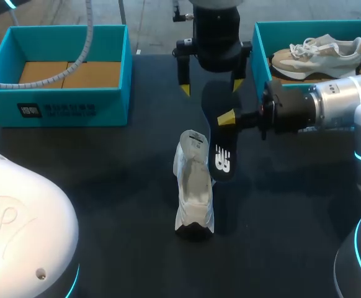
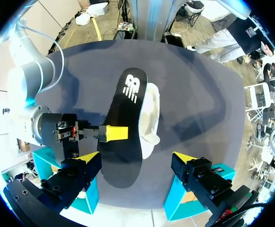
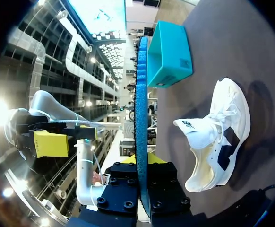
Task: Take the shoe out of the shoebox, open the shoe tongue, remove and reinsert the insole, then place the shoe into the shoebox
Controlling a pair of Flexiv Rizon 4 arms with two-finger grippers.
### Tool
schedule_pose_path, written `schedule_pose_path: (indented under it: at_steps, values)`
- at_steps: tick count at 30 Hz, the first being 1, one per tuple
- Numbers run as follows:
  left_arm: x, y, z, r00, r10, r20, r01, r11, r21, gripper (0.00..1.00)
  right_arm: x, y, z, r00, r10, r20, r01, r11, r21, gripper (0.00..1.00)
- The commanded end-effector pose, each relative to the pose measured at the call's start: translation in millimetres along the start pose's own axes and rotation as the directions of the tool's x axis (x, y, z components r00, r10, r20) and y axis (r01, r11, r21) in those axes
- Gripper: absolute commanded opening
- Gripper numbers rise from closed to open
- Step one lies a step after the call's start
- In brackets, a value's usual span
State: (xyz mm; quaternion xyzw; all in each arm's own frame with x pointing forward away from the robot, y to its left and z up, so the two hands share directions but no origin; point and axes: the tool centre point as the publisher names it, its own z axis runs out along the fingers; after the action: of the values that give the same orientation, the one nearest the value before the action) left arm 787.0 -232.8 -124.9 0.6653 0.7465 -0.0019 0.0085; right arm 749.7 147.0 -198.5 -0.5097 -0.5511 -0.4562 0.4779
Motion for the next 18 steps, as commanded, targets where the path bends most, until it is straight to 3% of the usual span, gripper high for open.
schedule_pose_path:
  at_steps: [1,18]
  values:
    - [1.3,0.4,0.6,1.0,0.001,0.001,-0.001,1.0,-0.001,1.0,-1.3,0.8,1.6,1.0,-0.002,0.0,0.002,1.0,-0.001,0.0]
    - [1.3,0.4,0.6,1.0,0.001,0.001,-0.001,1.0,-0.001,1.0,-1.2,-0.7,1.9,1.0,-0.004,0.006,0.004,1.0,0.002,0.0]
